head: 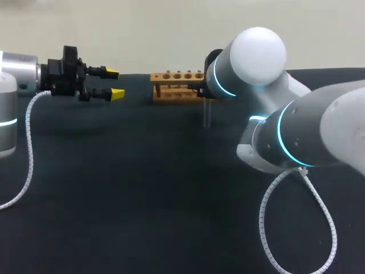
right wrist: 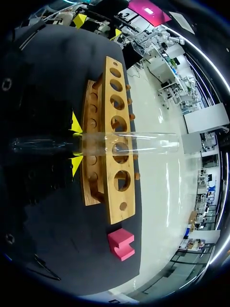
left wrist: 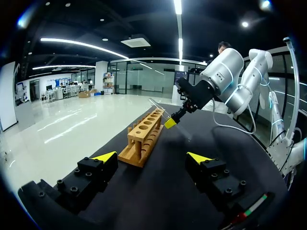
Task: Grasp the test tube, adjust it, and insert it.
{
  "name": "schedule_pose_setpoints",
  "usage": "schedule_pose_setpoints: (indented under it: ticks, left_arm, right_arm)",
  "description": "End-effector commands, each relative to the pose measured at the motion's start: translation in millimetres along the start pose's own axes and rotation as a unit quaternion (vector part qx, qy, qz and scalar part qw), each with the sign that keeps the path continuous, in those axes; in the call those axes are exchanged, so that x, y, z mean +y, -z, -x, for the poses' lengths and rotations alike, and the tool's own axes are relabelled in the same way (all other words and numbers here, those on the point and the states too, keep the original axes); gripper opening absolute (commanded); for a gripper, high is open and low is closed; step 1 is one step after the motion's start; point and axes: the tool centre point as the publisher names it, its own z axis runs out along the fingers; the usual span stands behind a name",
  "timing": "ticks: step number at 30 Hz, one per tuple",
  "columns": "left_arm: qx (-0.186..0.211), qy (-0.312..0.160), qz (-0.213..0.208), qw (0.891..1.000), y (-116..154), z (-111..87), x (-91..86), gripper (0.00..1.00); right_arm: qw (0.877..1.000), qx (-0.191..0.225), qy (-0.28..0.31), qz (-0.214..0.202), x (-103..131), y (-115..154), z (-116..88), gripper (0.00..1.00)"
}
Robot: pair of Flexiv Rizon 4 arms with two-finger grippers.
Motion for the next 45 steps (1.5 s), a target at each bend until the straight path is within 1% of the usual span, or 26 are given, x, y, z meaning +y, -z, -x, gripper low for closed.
schedule_pose_setpoints:
  ticks: [1,9,16,27,45]
  left_arm:
    - [-0.002,-0.002,0.002,1.000,1,-1.5,-1.6,1.00]
    - [-0.002,-0.002,0.002,1.000,1,-1.5,-1.6,1.00]
    - [-0.002,-0.002,0.002,1.000,1,-1.5,-1.6,1.00]
    - [-0.002,-0.002,0.002,1.000,1,-1.5,-1.6,1.00]
    - [-0.002,-0.002,0.002,1.000,1,-1.5,-1.6,1.00]
  right_arm:
    - [0.999,0.048,-0.002,0.008,-2,-6,2,0.00]
    - [0.998,0.059,-0.004,0.012,-2,-7,0,0.00]
    - [0.999,0.052,-0.012,0.007,-4,-2,-2,0.00]
    - [0.999,0.030,-0.037,-0.007,-1,26,-5,0.00]
    - [0.999,-0.006,-0.034,-0.025,-2,78,1,0.00]
